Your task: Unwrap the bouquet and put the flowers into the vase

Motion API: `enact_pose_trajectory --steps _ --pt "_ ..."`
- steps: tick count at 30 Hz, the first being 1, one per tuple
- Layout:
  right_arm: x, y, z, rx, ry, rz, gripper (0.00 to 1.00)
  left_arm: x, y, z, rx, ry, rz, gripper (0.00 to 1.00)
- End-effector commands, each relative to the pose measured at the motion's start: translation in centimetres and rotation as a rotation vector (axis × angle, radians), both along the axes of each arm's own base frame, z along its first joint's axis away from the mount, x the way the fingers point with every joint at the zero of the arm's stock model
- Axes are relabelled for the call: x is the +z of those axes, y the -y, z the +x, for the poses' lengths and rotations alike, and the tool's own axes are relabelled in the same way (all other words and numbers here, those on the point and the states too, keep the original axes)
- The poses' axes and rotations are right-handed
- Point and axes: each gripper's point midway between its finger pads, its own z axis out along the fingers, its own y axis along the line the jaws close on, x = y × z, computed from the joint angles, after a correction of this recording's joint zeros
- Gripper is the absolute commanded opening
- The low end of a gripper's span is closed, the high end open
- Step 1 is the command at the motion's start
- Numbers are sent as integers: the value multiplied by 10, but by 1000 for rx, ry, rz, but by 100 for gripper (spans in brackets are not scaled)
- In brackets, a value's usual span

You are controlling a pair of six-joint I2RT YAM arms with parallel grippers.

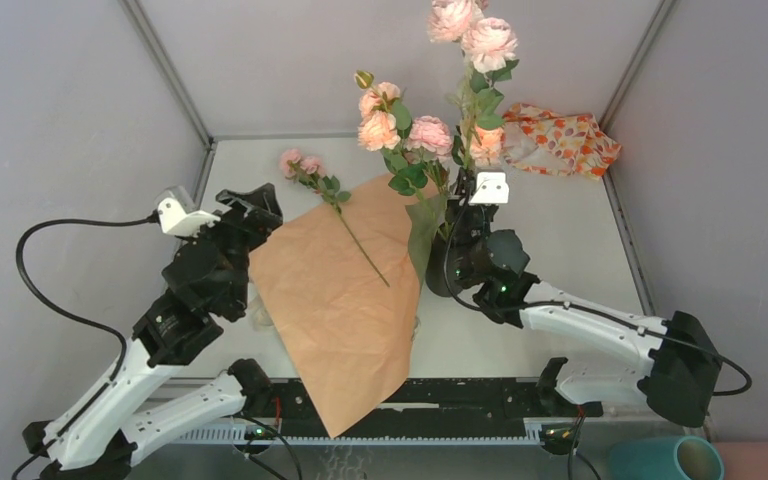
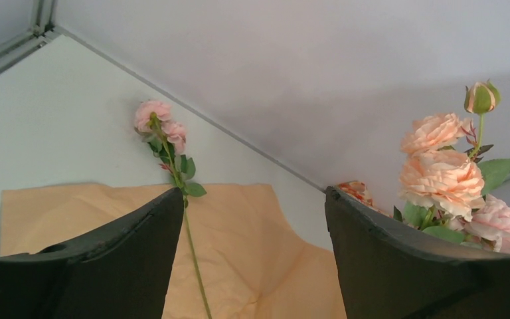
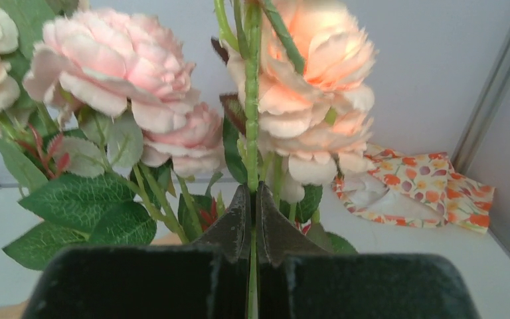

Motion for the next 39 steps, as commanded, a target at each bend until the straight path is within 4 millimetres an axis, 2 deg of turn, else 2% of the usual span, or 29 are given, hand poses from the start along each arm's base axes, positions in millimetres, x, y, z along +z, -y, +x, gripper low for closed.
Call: enact_pose_trajectory --steps 1,6,11,17,24,28,33,39 --pt "10 4 -5 -28 98 54 0 -15 19 9 -74 -25 -12 83" --pt "-8 -1 -11 -18 104 50 0 -20 26 17 -94 -39 -16 83" --pt "-22 -6 -19 6 97 56 0 -31 41 31 -147 -78 -28 83" --pt "-40 -12 -30 31 72 42 0 -60 61 55 -230 -181 -68 83" --pt "-70 -19 -42 53 7 32 0 -105 76 91 -303 -325 -106 80" --pt "-86 -18 -43 43 -30 21 0 -120 80 106 -304 -364 -100 79" --pt "-99 -18 -44 40 -61 6 0 -137 84 119 -308 -410 -102 79" --pt "-101 -14 -44 21 -75 23 3 -161 87 131 -314 -472 -107 77"
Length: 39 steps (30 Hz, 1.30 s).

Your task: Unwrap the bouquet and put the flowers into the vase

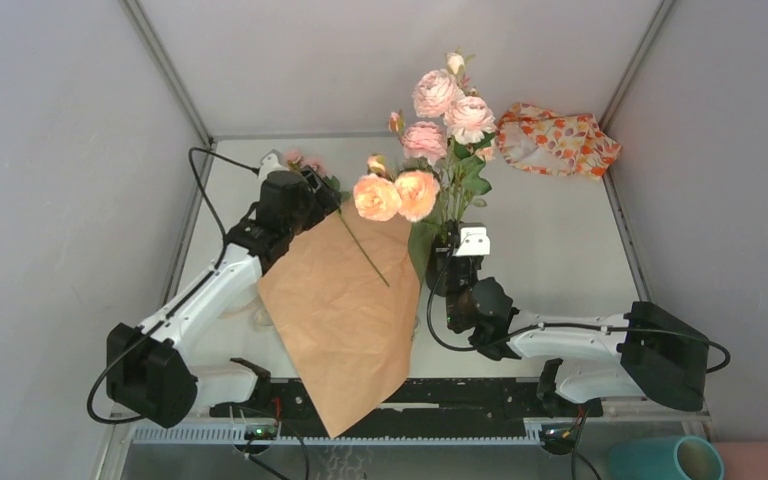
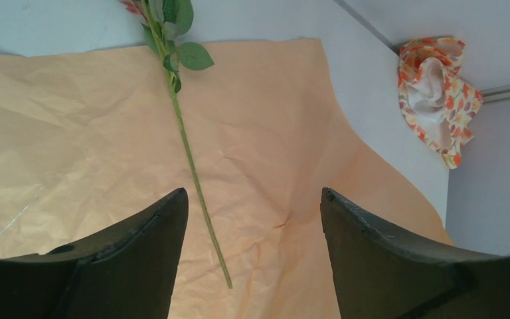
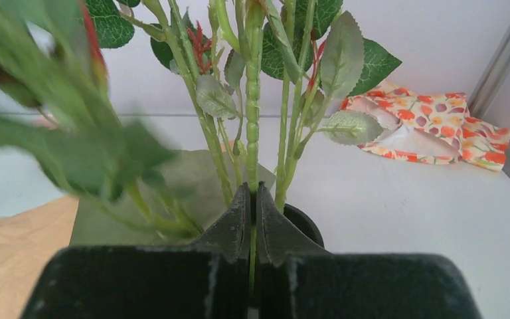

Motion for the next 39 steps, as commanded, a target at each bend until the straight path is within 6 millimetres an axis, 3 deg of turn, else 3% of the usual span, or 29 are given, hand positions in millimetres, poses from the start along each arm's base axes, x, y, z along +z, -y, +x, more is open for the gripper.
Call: enact_pose_trajectory --steps 1,7,10,12,16,20,25,30,33,39 --pt "4 2 -4 -4 -5 67 5 6 9 15 -22 16 -49 77" --pt "12 10 -7 -20 -1 102 29 -16 9 24 -22 -33 -27 76" --pt "18 14 -9 -15 3 122 46 -25 8 28 -10 -46 -20 75" --pt "25 18 -11 -10 10 147 58 -27 7 33 -3 -49 -15 75" --pt "43 25 -18 26 32 220 73 -30 7 47 4 -58 5 75" --pt "71 37 -27 69 61 309 80 -33 2 66 36 -78 29 74" --pt "95 49 -36 106 79 370 86 -59 -11 90 91 -206 59 73" --pt "114 64 -47 144 94 435 89 -89 -29 116 147 -306 -18 72" --pt "122 73 -53 160 106 468 90 -99 -38 131 169 -331 -61 72" --pt "125 80 -58 175 105 493 91 -99 -41 161 158 -340 -85 73"
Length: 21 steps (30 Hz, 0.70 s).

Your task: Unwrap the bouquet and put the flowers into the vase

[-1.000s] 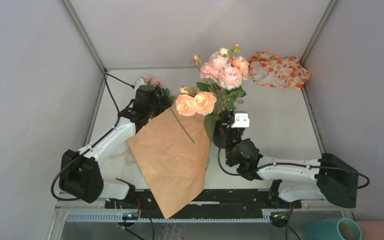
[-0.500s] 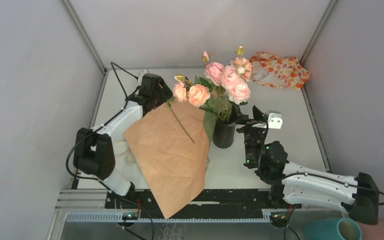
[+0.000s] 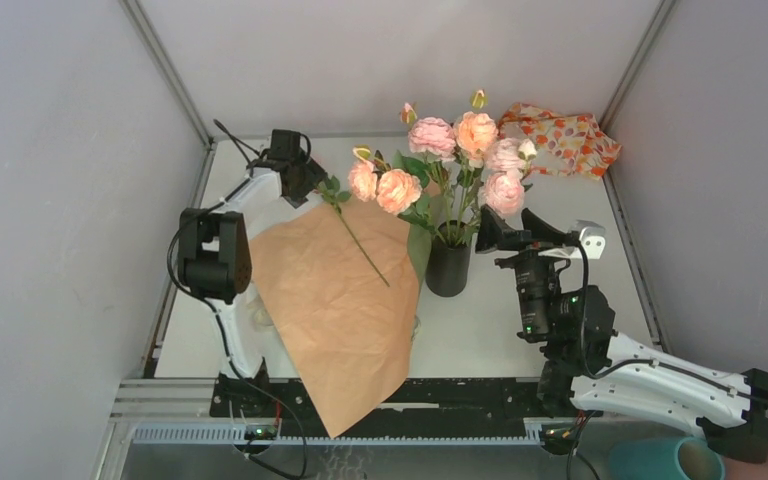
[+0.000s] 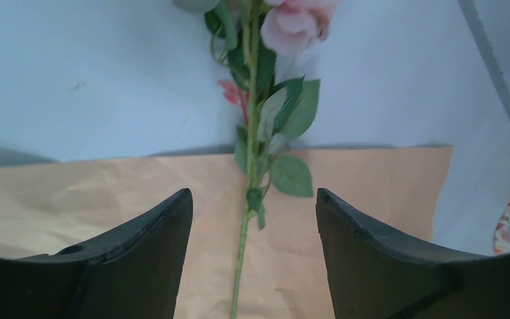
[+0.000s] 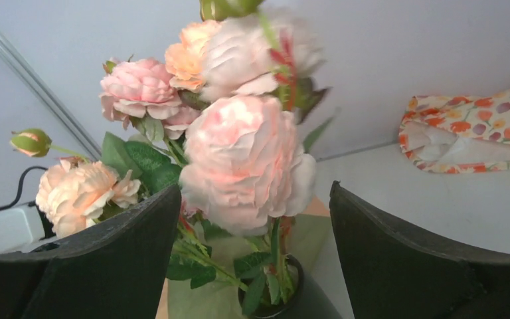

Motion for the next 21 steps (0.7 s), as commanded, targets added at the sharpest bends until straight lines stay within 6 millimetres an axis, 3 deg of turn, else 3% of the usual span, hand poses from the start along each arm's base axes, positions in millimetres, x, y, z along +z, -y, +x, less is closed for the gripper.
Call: enact_pose_trajectory --steps 1,21 --pt "12 4 -7 42 11 42 91 29 13 28 -27 58 -65 73" --pt "25 -13 -10 125 36 33 91 -30 3 40 -3 -95 11 74"
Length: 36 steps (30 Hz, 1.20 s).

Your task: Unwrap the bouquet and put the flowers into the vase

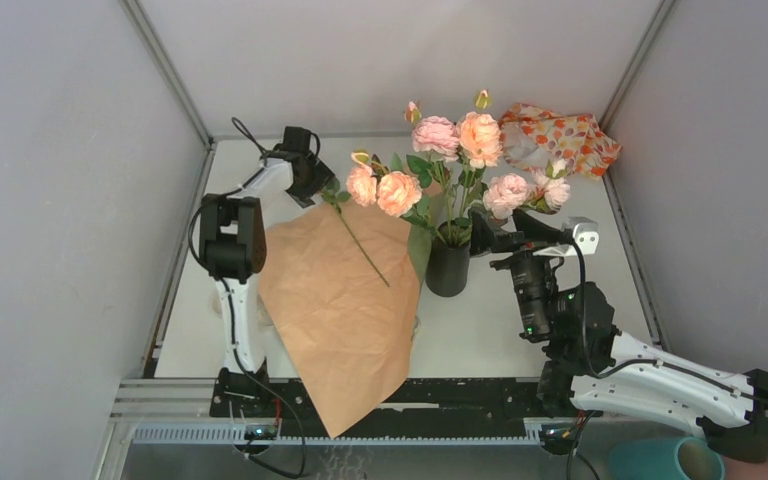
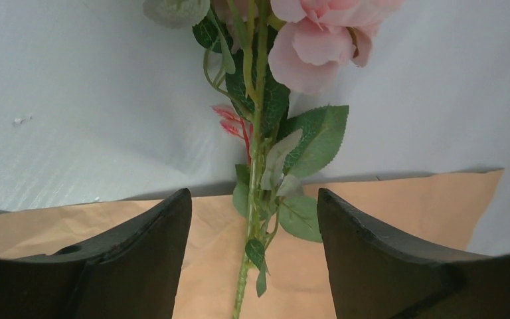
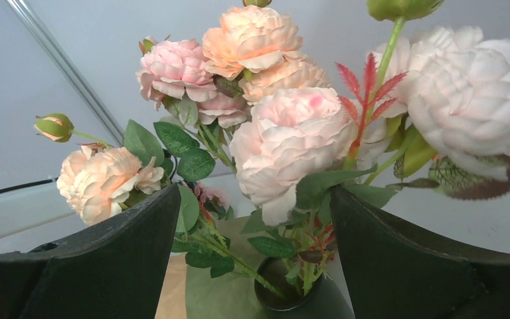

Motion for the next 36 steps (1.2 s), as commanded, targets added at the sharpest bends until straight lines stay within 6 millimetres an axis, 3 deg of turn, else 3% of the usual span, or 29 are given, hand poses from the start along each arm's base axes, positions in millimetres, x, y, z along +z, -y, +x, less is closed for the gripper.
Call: enact_pose_trajectory --steps 1,4,7,13,18,24,36 --pt "27 4 -8 42 40 79 91 10 -3 12 5 19 20 74" --pt "28 4 -8 44 42 80 91 5 -4 13 2 6 32 73" --pt "28 4 -8 49 42 81 91 -1 -4 13 -6 -3 35 66" --pt "31 4 -10 56 48 83 91 -15 -1 11 -25 -30 26 34" --pt "38 -1 -12 87 60 91 95 -7 0 11 -29 -7 21 1" --pt "58 -7 -13 114 85 101 98 39 3 14 -50 133 -6 0" --pt "84 -10 -16 134 135 98 100 171 9 2 -85 460 -70 0"
